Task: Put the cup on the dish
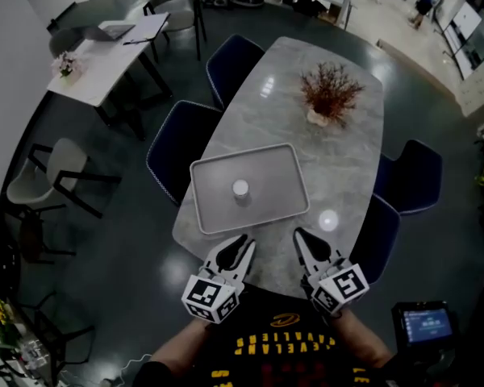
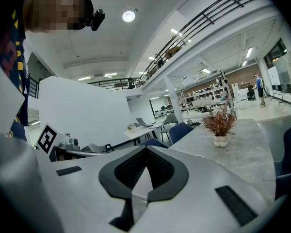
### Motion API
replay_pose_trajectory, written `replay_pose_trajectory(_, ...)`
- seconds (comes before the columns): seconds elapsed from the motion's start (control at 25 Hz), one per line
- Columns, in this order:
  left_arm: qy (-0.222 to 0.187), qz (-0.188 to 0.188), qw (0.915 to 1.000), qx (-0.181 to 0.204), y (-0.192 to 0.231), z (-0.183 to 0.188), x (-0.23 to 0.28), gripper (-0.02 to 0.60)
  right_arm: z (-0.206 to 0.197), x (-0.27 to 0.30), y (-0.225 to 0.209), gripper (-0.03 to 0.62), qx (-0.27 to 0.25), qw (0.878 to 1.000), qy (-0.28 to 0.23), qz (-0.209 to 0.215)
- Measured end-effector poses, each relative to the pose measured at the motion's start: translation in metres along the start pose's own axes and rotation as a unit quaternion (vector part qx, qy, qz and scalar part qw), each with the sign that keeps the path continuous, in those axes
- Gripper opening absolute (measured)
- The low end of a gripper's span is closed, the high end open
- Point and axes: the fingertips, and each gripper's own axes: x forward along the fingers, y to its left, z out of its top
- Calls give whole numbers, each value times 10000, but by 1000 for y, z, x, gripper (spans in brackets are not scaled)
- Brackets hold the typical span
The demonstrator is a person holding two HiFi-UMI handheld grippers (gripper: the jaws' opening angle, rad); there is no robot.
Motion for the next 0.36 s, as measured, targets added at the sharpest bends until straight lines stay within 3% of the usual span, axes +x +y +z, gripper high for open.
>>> replay_pose_trajectory(0.36, 34, 29, 10000, 63, 3, 2, -2, 81, -1, 4, 4, 3, 11, 10000, 48, 46)
